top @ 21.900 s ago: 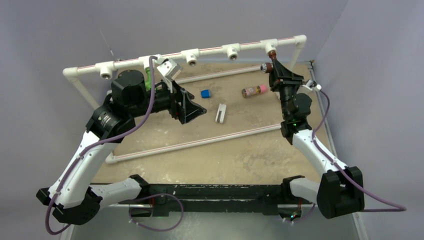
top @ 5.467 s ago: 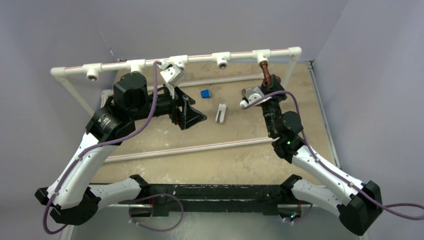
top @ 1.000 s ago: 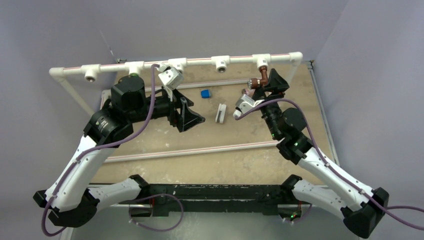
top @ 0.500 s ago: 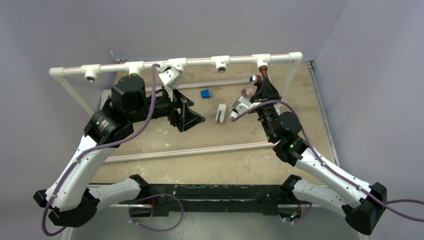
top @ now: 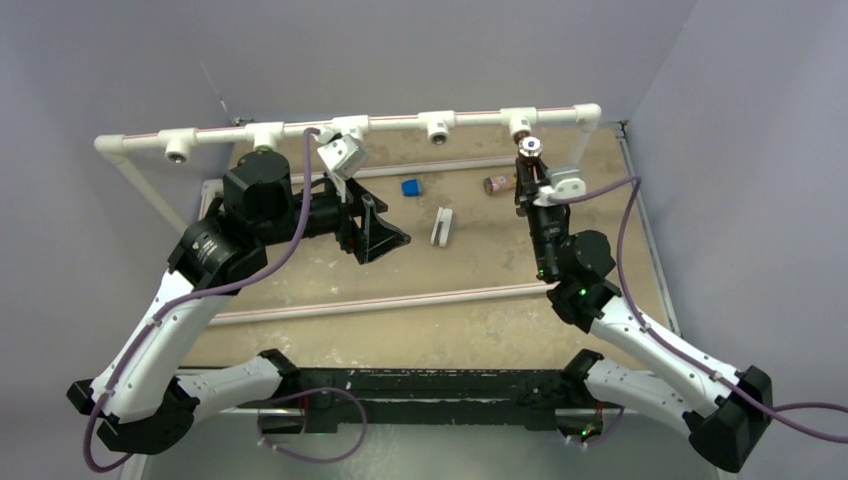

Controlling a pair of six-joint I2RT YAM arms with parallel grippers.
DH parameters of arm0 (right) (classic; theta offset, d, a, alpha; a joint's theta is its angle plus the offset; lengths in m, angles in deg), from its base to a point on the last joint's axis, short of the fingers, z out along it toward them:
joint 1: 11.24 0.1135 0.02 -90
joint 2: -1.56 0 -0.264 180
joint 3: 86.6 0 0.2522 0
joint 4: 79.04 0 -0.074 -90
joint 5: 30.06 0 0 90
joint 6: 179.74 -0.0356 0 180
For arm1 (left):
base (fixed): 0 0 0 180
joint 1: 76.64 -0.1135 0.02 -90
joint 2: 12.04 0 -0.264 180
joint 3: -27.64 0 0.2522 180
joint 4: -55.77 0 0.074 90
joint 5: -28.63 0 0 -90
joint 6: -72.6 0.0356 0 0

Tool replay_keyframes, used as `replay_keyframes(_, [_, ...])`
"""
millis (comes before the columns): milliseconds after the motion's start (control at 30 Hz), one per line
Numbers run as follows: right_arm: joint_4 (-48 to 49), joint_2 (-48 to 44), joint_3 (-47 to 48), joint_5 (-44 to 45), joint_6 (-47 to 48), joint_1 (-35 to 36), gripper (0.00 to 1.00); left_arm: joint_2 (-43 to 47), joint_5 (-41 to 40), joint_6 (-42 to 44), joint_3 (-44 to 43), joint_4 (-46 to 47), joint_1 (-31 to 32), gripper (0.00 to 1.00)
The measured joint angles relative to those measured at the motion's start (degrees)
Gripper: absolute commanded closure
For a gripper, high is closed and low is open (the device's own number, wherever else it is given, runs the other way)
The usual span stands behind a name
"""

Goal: Install the water faucets

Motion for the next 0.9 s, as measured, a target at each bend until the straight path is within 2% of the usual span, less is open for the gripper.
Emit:
replay_keyframes(167, [2.0,0.1,-0.3,4.7,-25.9,-0.8,1.0,0.0,0.0,0.0,0.0,0.0,0.0,0.23])
replay_keyframes(400, [1.6,0.1,-0.8,12.7,-56.9,-1.0,1.0,0.0,0.0,0.0,0.1,0.0,0.0,0.23])
replay_keyframes(733, [-4.0,-0.2,-0.8,16.8,-92.3,-1.3,1.0,0.0,0.0,0.0,0.1,0.0,0.0,0.23])
replay_keyframes(767, [-4.4,-0.3,-0.8,16.8,-94.8,-1.4,0.99,0.0,0.0,0.0,0.1,0.0,0.0,0.23])
replay_keyframes(800, [-5.1,-0.4,-0.8,16.7,-98.1,-1.4,0.93,0.0,0.0,0.0,0.1,0.0,0.0,0.23])
replay_keyframes(900, [-5.7,-0.4,-0.8,16.5,-104.4,-1.4,0.86,-0.1,0.0,0.0,0.1,0.0,0.0,0.23])
